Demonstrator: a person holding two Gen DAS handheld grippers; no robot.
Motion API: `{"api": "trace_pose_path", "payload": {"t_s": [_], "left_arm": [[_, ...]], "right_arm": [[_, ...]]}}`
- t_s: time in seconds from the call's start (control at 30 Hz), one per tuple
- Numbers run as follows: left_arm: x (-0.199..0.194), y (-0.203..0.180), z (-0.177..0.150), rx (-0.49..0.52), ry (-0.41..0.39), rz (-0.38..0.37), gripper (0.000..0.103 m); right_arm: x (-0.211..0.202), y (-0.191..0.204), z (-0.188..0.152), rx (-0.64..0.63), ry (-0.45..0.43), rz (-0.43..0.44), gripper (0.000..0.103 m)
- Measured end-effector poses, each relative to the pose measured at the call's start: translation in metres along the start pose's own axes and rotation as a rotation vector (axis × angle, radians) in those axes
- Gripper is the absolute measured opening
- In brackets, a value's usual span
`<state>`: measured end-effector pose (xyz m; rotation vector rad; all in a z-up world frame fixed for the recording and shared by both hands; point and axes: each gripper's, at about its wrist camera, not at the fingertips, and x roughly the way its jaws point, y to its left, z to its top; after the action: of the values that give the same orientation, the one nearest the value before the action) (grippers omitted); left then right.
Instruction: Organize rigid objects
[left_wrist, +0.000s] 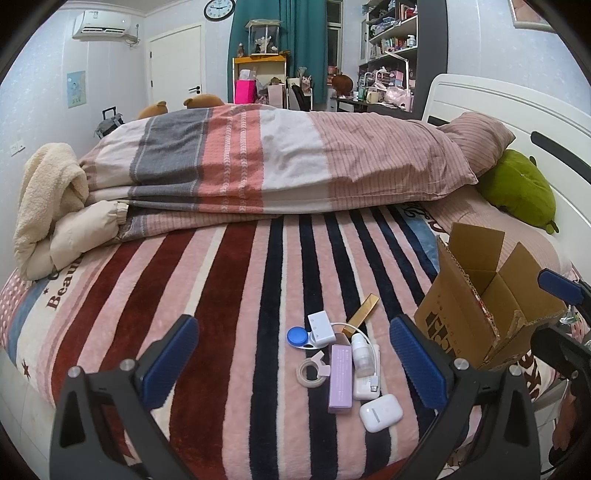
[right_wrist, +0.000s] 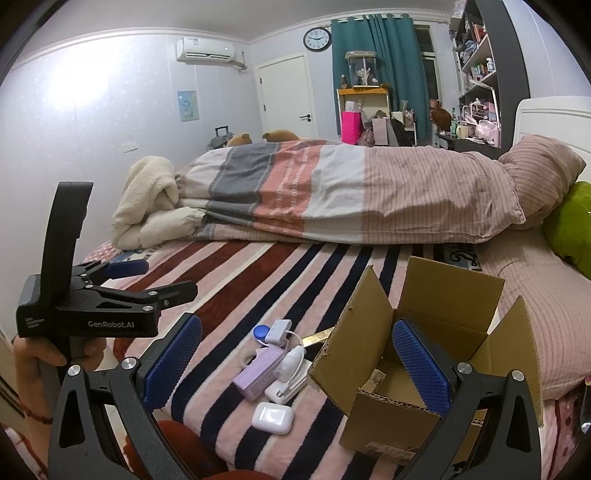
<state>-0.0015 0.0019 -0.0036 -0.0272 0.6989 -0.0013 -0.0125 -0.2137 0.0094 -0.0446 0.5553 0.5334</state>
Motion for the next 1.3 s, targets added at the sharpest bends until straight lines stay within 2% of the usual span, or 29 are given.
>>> {"api": "trace_pose_path", "payload": {"t_s": [1.3], "left_arm": [[-0.0026,0.0014,0.0005,0.002,-0.007,-0.003,0.103]], "right_arm": [[-0.0027,-0.0003,0.0015,0.006,-0.001,0.001,0.103]]}}
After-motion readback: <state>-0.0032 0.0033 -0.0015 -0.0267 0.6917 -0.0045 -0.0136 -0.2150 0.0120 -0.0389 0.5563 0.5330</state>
